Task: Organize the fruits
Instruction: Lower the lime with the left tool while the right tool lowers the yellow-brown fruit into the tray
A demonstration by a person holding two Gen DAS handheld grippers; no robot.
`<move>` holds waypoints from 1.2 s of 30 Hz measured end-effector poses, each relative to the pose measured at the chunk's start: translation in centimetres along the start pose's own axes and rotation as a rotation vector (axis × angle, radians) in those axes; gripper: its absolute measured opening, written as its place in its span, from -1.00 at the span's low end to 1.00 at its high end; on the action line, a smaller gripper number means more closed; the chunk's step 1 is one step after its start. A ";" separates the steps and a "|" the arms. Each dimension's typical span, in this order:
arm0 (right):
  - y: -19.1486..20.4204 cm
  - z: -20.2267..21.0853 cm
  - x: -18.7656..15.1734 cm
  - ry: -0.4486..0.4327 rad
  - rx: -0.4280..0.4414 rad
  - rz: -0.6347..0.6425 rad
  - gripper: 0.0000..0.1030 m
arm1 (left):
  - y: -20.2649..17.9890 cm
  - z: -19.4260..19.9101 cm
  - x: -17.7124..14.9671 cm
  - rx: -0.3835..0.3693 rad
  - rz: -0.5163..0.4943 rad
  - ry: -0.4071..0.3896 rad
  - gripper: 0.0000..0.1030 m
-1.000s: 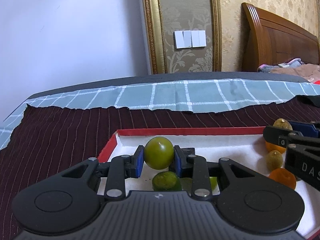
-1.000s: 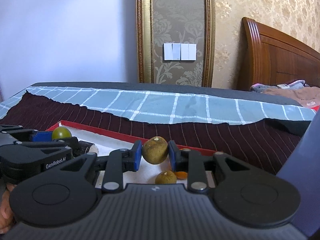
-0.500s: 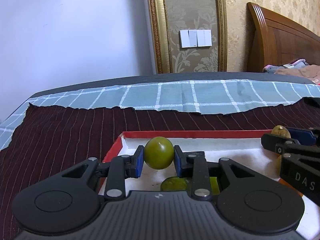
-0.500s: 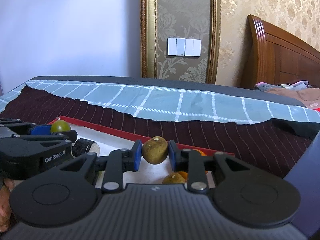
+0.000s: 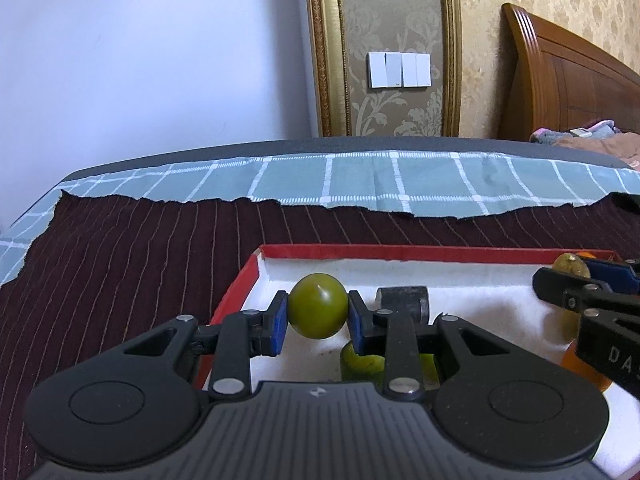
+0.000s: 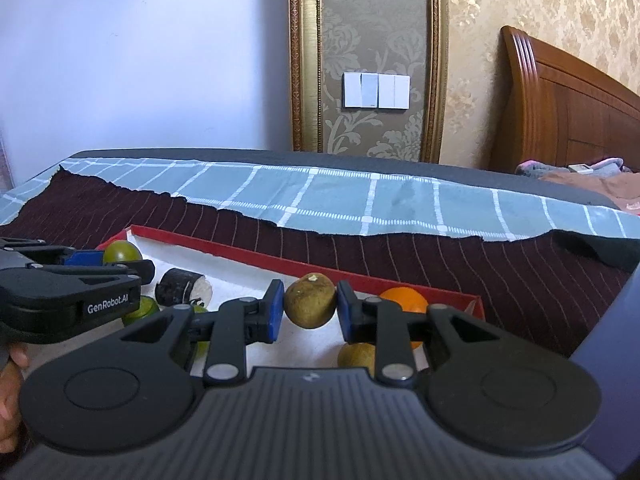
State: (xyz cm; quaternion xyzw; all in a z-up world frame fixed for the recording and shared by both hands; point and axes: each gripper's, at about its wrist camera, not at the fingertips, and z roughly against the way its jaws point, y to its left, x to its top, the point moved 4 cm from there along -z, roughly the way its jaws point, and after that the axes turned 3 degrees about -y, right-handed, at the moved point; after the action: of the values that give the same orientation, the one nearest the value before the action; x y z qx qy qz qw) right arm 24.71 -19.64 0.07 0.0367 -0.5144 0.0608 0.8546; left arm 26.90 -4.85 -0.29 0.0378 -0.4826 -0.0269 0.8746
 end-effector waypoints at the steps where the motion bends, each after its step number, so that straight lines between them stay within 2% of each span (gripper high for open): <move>1: -0.1 0.1 -0.1 -0.001 -0.001 0.001 -0.49 | 0.0 0.0 -0.1 0.002 -0.001 0.001 -0.42; 13: -0.7 0.8 -1.4 0.008 0.016 -0.007 -0.49 | 0.9 1.2 -1.4 0.024 -0.004 -0.006 -0.42; 30: 0.3 2.1 -1.9 -0.011 0.023 0.035 -0.49 | 0.8 2.1 -2.6 0.022 -0.020 -0.010 -0.42; 36: 0.4 2.2 -1.9 -0.018 0.021 0.032 -0.49 | 1.0 1.9 -2.7 0.046 -0.021 -0.017 -0.42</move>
State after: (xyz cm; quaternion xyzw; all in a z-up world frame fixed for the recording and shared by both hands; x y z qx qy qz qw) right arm 21.84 -19.69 -0.61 0.0377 -0.5219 0.0796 0.8484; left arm 23.83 -3.72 -1.43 0.0627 -0.4899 -0.0250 0.8691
